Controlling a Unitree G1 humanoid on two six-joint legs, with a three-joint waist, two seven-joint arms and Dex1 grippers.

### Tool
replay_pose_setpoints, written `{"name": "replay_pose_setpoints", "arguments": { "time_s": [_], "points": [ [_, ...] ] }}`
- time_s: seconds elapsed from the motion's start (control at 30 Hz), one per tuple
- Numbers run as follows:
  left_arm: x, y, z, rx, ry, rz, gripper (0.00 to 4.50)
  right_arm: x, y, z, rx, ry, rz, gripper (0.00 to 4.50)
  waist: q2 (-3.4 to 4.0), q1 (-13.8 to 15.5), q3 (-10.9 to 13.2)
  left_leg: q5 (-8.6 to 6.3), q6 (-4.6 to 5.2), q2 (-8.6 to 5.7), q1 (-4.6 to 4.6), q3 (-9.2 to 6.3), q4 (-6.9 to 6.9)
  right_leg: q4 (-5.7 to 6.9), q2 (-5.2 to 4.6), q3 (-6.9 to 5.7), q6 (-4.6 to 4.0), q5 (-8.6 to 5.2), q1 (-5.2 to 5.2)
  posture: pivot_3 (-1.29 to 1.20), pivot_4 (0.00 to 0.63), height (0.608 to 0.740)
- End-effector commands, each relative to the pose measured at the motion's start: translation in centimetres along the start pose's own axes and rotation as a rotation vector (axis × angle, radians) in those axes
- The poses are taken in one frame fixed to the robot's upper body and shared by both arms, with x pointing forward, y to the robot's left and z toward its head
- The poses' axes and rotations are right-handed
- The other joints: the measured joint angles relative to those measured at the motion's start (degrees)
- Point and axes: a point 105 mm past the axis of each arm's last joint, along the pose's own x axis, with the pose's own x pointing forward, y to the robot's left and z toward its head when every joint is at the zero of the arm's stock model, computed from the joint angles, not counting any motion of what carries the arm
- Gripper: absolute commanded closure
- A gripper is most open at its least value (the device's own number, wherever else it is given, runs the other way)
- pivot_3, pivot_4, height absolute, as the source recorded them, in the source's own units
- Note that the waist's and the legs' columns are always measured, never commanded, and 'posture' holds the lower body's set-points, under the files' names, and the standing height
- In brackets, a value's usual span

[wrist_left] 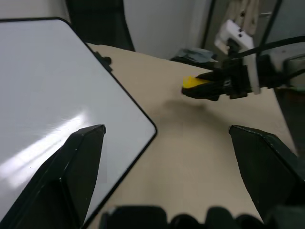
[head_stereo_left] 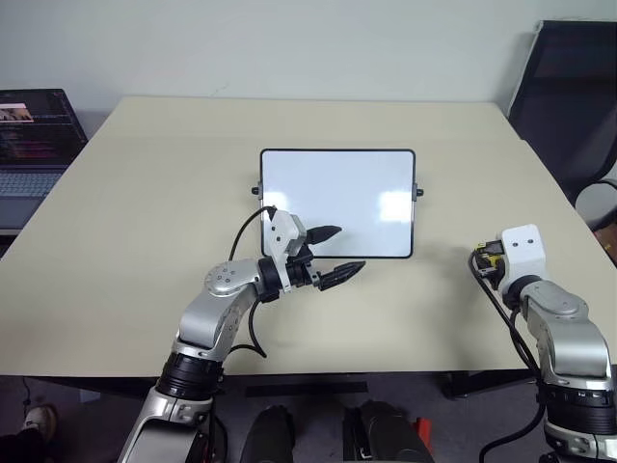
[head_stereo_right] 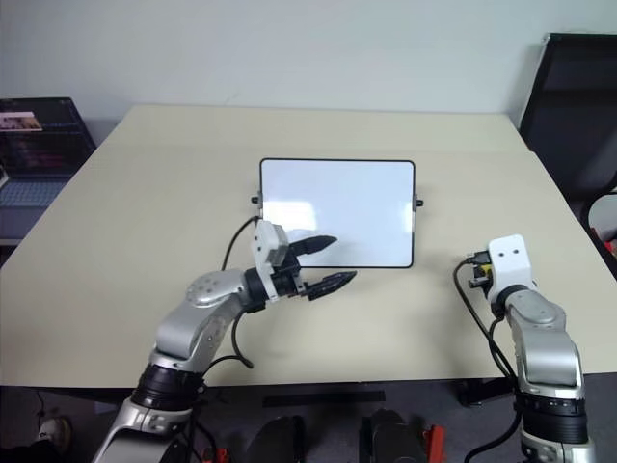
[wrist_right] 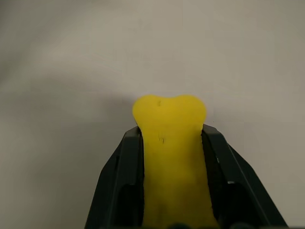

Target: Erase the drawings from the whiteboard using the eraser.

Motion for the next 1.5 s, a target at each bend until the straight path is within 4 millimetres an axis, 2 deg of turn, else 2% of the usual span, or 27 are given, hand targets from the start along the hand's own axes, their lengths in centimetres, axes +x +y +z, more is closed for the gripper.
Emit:
{"name": "replay_pose_setpoints", "arguments": {
  "time_s": [0.03,0.37,0.53,0.6,0.63,0.87,1.07,1.23,1.37,1.43,1.5],
  "points": [
    [0.4,-0.6,1.0,0.013,-0.005,-0.078,0.0,0.1,-0.5,1.1,0.045,-0.023,-0.008,3.3,0.01,-0.1,0.0,0.0,0.0,-0.01,0.0,0.02,0.0,0.0,0.0,0.0,0.0,0.0,0.0,0.0,0.15,0.74],
    [-0.4,-2.1,-0.3,-0.019,0.088,-0.211,0.0,1.7,-0.2,1.8,0.072,-0.016,0.011,3.3,0.04,-0.3,0.0,0.0,0.0,0.0,-0.02,0.0,-0.01,-0.03,0.0,0.0,0.01,0.0,0.0,0.0,0.15,0.74],
    [-0.5,-1.5,-0.1,0.02,0.088,-0.182,0.0,2.3,-0.2,2.2,0.088,-0.023,0.023,3.3,0.06,-0.3,0.0,0.0,0.0,-0.01,-0.02,0.01,-0.01,-0.03,-0.01,0.02,0.01,0.0,0.0,0.0,0.15,0.74],
    [-0.5,-1.3,0.0,0.028,0.086,-0.173,0.0,2.4,-0.1,2.1,0.104,-0.023,0.033,2.62,0.06,-0.3,0.0,0.0,0.0,0.0,-0.02,0.01,-0.01,-0.03,-0.01,0.04,0.01,0.0,0.0,0.0,0.15,0.74],
    [-0.5,-1.2,0.0,0.035,0.085,-0.168,0.0,2.4,0.0,2.1,0.107,-0.023,0.039,2.47,0.06,-0.3,0.0,0.0,0.0,0.0,-0.03,0.0,-0.01,-0.03,-0.01,0.06,0.01,0.0,0.0,0.0,0.15,0.74],
    [-0.5,-1.0,0.3,0.041,0.082,-0.165,0.0,2.4,0.1,2.1,0.124,-0.027,0.035,0.02,0.06,-0.3,0.0,0.0,0.0,0.0,-0.02,0.0,0.0,-0.01,-0.01,0.09,0.01,0.0,0.0,0.0,0.15,0.74],
    [-0.8,-0.7,0.4,0.049,0.088,-0.152,0.0,1.9,-0.8,3.3,0.164,-0.074,-0.016,0.02,0.06,-0.3,0.0,0.0,0.0,0.0,-0.02,0.0,0.0,0.0,-0.01,0.09,0.01,0.0,0.0,0.0,0.15,0.74],
    [-2.6,1.6,1.6,0.064,0.054,0.0,0.0,0.3,-2.3,5.7,0.231,-0.212,-0.104,0.02,0.07,-0.4,0.0,0.0,0.0,0.01,-0.02,-0.01,0.0,0.02,0.0,0.1,0.01,0.0,-0.01,0.0,0.15,0.74],
    [-6.0,6.6,2.9,0.13,-0.019,0.403,0.0,-1.5,-3.7,6.8,0.239,-0.352,-0.219,0.02,0.07,-0.4,0.0,0.0,0.0,0.03,-0.02,-0.05,0.0,0.02,0.0,0.12,0.01,0.0,-0.01,0.0,0.15,0.74],
    [-8.0,8.5,2.8,0.157,-0.018,0.578,0.0,-1.9,-4.1,6.6,0.239,-0.39,-0.264,0.02,0.07,-0.3,0.0,0.0,0.0,0.03,-0.03,-0.05,0.0,0.02,-0.01,0.14,0.01,0.0,0.0,0.0,0.15,0.74],
    [-9.3,9.5,2.6,0.168,-0.017,0.684,0.0,-2.2,-4.3,6.4,0.239,-0.414,-0.292,0.02,0.07,-0.3,0.0,0.0,0.0,0.03,-0.02,-0.03,-0.01,-0.01,-0.03,0.17,0.01,0.0,0.01,0.0,0.15,0.74]
  ]
}}
